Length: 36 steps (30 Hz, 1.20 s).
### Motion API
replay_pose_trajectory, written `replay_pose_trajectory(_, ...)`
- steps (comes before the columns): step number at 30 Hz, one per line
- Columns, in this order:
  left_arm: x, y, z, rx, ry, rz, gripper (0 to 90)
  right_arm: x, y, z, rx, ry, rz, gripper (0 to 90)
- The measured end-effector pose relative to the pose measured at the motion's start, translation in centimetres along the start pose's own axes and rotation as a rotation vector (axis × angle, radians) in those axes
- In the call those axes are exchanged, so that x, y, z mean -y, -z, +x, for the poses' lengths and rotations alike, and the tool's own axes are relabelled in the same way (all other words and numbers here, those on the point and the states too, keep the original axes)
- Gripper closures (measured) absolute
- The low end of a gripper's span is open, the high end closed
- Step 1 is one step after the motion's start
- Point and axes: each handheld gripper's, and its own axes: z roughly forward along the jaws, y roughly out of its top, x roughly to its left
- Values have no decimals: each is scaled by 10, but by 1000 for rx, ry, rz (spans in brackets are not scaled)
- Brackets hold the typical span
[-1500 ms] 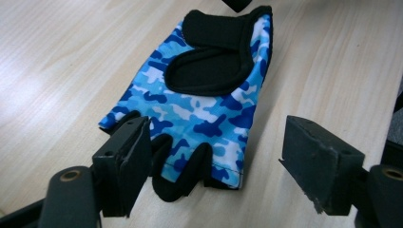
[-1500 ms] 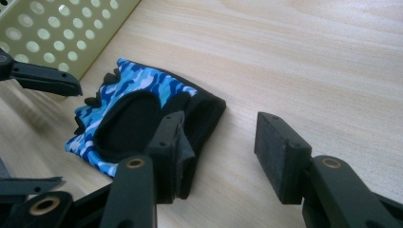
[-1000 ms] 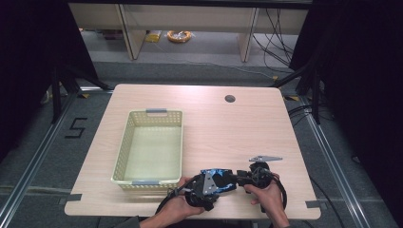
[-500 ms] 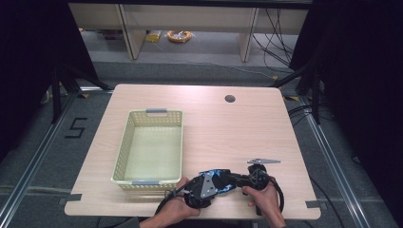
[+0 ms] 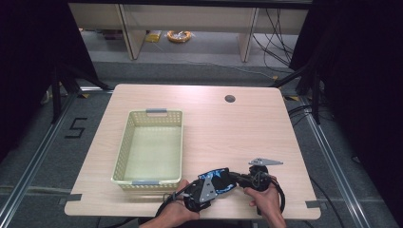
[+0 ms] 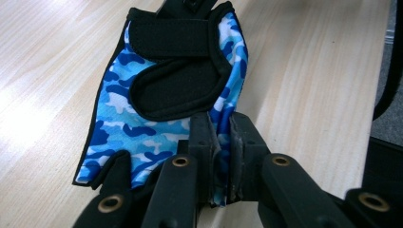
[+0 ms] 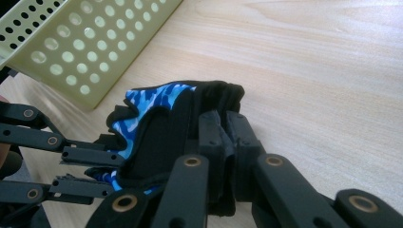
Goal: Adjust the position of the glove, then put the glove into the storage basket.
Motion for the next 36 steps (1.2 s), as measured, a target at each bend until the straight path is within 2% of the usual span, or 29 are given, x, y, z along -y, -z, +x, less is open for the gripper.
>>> replay_pose_trajectory(2, 0, 0, 0, 0, -2, -2, 805, 0, 0, 1, -13, 3, -8, 867)
replay_pose_trajectory(3, 0, 2, 2, -7, -34, 13, 806, 0, -1, 1, -15, 2, -9, 867)
replay_pose_trajectory(5, 1, 2, 2, -10, -21, 12, 807, 1, -1, 1, -14, -2, -9, 867)
replay_pose_trajectory(6, 0, 2, 0, -1, -3, -9, 809, 1, 0, 2, -22, -4, -11, 867)
replay_pose_trajectory(7, 0, 4, 2, -5, -24, -3, 810, 1, 0, 2, -22, -5, -13, 867)
replay_pose_trajectory(8, 0, 4, 2, -5, -24, -3, 811, 1, 1, 5, -20, -41, -6, 867)
replay_pose_trajectory(9, 0, 3, 2, -2, -2, -13, 811, 1, 1, 5, -20, -41, -6, 867)
replay_pose_trajectory(11, 1, 5, 3, -2, -11, -5, 811, 0, 1, 4, -21, 4, -17, 867)
replay_pose_trajectory(13, 1, 6, 3, -5, -17, -1, 812, 0, 1, 4, -16, 8, -12, 867)
replay_pose_trajectory(14, 1, 6, 1, 0, 4, -17, 813, 1, 1, 7, -32, -18, -12, 867)
replay_pose_trajectory(16, 1, 7, 0, 2, 4, -17, 814, 0, 2, 7, -29, -11, -13, 867)
replay_pose_trajectory(17, 1, 8, 2, -6, -16, -4, 814, 0, 2, 7, -17, -6, -13, 867)
replay_pose_trajectory(18, -1, 9, 1, 0, -17, -25, 815, -1, 6, 9, -40, -17, -24, 867)
replay_pose_trajectory(19, -1, 9, 0, 3, 7, -37, 815, -2, 7, 10, -40, -15, -23, 867)
replay_pose_trajectory(20, -1, 9, 0, 3, 7, -37, 816, -3, 8, 8, -47, 14, -42, 868)
replay_pose_trajectory(21, -2, 11, 0, 4, 6, -43, 817, -4, 10, 12, -31, -10, -31, 868)
replay_pose_trajectory(22, -3, 12, 0, 1, -1, -35, 817, -4, 11, 12, -42, -6, -37, 868)
replay_pose_trajectory(23, -4, 13, 2, -2, -25, -37, 818, -5, 12, 9, -18, 36, -42, 868)
replay_pose_trajectory(24, -5, 14, 1, 1, -1, -43, 818, -5, 13, 11, -41, 21, -53, 868)
replay_pose_trajectory(28, -8, 19, 0, -4, -20, -49, 819, -6, 20, 14, -44, 15, -64, 868)
replay_pose_trajectory(31, -11, 23, 0, -1, -13, -68, 819, -7, 25, 20, -51, -7, -77, 869)
replay_pose_trajectory(33, -16, 30, 1, 0, -25, -65, 819, -9, 30, 23, -51, 3, -89, 869)
replay_pose_trajectory(34, -18, 32, 0, 1, -20, -73, 820, -10, 32, 22, -55, 32, -101, 869)
replay_pose_trajectory(35, -20, 36, 1, -1, -36, -67, 820, -12, 38, 30, -63, 0, -110, 869)
replay_pose_trajectory(36, -24, 42, 0, -3, -47, -80, 819, -13, 39, 29, -57, 40, -127, 869)
